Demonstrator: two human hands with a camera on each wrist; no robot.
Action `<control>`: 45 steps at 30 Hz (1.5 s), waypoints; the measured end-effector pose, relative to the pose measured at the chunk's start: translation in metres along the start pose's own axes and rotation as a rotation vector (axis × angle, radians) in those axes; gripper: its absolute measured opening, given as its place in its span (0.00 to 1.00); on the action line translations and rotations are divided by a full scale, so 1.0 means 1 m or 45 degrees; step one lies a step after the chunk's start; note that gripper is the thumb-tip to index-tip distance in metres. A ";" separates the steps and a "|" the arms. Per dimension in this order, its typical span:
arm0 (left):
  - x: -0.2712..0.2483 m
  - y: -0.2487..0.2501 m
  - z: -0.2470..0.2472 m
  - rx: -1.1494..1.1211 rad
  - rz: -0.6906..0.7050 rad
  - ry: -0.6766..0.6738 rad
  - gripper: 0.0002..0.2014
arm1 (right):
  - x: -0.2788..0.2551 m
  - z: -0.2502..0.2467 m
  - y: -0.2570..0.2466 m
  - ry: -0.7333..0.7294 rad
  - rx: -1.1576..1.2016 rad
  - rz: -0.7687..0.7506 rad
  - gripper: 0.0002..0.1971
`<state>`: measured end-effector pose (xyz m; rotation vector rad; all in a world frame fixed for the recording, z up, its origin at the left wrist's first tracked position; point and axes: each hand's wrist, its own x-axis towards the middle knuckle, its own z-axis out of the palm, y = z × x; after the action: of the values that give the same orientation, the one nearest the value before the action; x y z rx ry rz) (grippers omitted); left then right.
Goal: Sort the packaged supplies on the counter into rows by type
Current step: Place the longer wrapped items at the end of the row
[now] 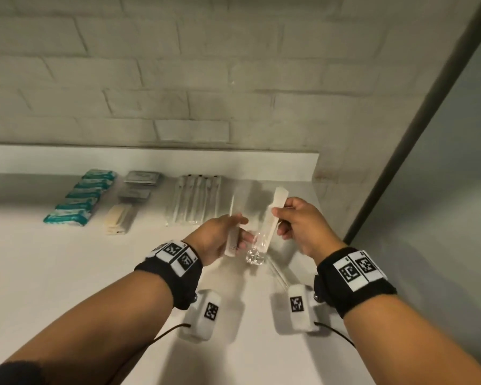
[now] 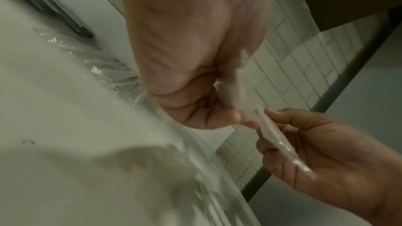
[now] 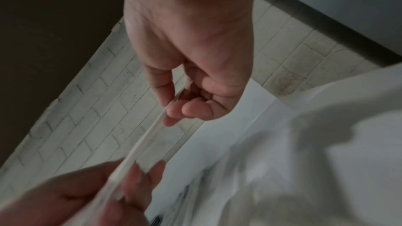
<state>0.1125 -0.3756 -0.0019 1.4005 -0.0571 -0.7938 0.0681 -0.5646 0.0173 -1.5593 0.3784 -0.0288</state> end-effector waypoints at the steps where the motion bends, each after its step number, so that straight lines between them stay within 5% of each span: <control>1: 0.003 0.000 0.000 -0.051 -0.019 -0.003 0.12 | 0.004 -0.003 -0.001 0.031 -0.001 -0.008 0.02; 5: 0.015 0.001 0.000 0.273 0.070 0.095 0.10 | 0.012 -0.015 0.001 0.058 -0.026 -0.015 0.03; 9: 0.031 0.017 0.005 0.698 0.338 0.145 0.10 | 0.020 -0.021 -0.001 0.040 -0.188 -0.040 0.05; 14: 0.055 0.042 0.011 1.744 0.613 0.351 0.13 | 0.040 -0.025 -0.007 0.047 -0.460 -0.115 0.05; 19: 0.074 0.071 0.020 2.495 0.643 0.099 0.18 | 0.056 -0.026 -0.007 0.016 -0.786 -0.279 0.07; 24: 0.103 0.071 0.009 2.265 0.420 0.203 0.25 | 0.068 -0.037 0.002 -0.338 -1.467 -0.035 0.28; 27: 0.107 0.050 -0.007 2.107 0.276 0.197 0.22 | 0.068 -0.049 0.001 -0.355 -1.535 -0.028 0.28; 32: 0.103 0.019 -0.003 2.128 0.276 0.023 0.25 | 0.076 -0.039 -0.002 -0.503 -1.813 -0.084 0.36; 40: 0.122 0.017 0.005 1.961 0.074 0.545 0.25 | 0.115 0.000 0.013 -0.443 -1.897 -0.155 0.39; 45: 0.135 0.023 0.012 1.911 -0.209 0.601 0.25 | 0.121 0.005 0.015 -0.444 -1.913 -0.130 0.36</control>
<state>0.2180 -0.4574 -0.0349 3.0132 -0.1968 -0.4606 0.1804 -0.5904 -0.0238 -2.9907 -0.0351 0.5598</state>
